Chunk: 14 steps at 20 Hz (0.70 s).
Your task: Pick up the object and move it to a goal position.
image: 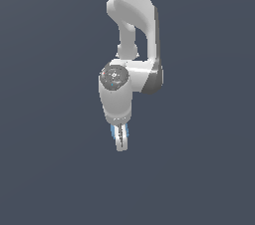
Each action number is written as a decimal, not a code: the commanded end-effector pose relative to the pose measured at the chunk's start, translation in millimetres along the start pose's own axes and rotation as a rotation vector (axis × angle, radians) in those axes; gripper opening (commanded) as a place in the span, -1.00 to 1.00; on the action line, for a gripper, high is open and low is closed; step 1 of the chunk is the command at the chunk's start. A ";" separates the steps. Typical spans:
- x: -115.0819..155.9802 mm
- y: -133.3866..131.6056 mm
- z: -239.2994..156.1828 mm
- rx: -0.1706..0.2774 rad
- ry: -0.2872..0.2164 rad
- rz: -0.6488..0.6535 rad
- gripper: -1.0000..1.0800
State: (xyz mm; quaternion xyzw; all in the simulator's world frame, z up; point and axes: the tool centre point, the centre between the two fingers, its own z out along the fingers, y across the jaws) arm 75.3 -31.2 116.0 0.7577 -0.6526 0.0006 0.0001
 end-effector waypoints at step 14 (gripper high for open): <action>67.5 -39.8 -52.9 -0.001 -0.001 -0.001 -1.00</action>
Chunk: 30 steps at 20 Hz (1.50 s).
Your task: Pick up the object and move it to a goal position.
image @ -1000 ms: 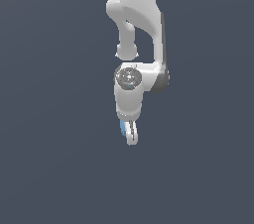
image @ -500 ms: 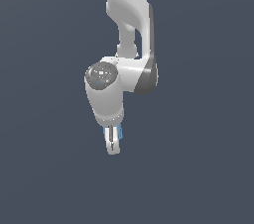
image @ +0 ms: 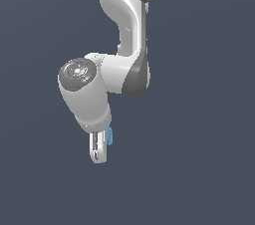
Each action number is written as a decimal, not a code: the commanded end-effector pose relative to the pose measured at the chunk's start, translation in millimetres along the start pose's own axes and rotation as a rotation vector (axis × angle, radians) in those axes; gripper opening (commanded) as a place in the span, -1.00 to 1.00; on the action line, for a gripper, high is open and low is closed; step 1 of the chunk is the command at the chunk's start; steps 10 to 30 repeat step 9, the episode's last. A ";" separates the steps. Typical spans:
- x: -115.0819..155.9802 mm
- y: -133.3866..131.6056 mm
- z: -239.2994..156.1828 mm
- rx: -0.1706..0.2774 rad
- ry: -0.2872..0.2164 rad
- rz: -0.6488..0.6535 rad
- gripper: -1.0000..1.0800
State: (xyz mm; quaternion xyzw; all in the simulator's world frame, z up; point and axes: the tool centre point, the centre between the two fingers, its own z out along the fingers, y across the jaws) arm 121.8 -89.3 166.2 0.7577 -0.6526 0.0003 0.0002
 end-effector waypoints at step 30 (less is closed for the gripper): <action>10.6 -7.7 -8.7 0.000 0.000 -0.001 -1.00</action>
